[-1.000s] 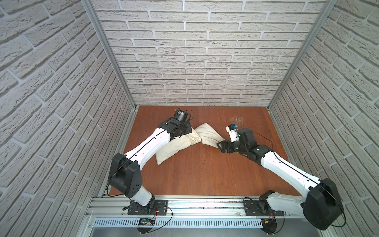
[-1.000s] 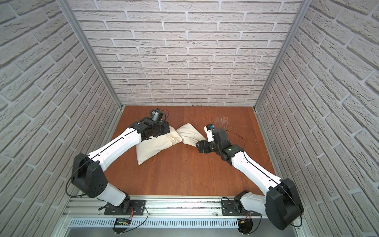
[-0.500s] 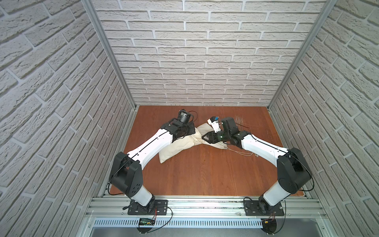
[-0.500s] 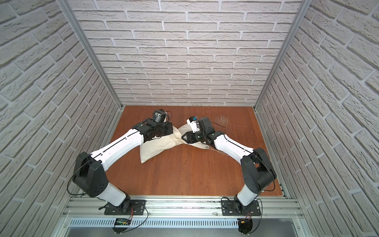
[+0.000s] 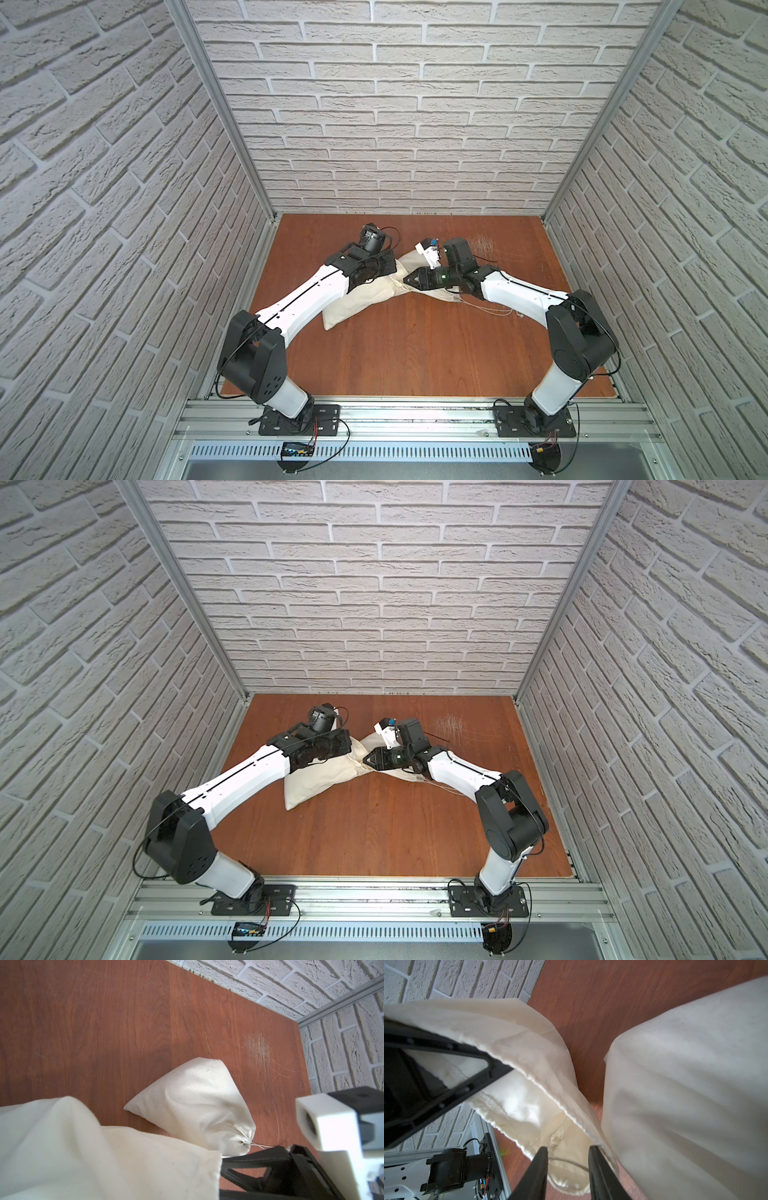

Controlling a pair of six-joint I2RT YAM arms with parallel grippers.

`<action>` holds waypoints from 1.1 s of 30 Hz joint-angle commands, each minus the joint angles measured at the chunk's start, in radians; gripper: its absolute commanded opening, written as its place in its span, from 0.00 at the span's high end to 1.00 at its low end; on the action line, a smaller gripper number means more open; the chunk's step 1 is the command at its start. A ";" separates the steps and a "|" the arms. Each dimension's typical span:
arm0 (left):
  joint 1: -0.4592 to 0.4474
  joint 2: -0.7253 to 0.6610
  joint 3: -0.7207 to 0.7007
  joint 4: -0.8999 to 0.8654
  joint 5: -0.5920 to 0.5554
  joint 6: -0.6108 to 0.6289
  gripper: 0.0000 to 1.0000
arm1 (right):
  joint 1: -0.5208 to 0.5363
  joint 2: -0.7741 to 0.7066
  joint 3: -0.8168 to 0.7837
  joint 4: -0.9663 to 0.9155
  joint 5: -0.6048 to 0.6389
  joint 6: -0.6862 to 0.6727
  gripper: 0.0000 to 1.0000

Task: Close the soil bag
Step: Frap the soil bag at the center of the board.

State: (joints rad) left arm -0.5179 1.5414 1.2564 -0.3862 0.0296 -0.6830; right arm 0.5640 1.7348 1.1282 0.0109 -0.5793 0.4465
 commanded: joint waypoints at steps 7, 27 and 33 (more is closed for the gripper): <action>-0.009 -0.058 -0.013 0.078 0.007 -0.010 1.00 | -0.012 0.041 -0.064 0.198 -0.111 0.113 0.52; -0.013 -0.054 -0.069 0.164 0.001 -0.067 1.00 | -0.018 0.003 -0.141 0.362 -0.169 0.276 0.73; -0.012 -0.050 -0.077 0.149 -0.061 -0.049 0.95 | -0.044 -0.100 -0.121 0.234 -0.119 0.198 0.97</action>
State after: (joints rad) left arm -0.5240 1.5166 1.1908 -0.2897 0.0143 -0.7422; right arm 0.5381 1.7409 0.9981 0.2813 -0.7197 0.7025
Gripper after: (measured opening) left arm 0.064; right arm 0.060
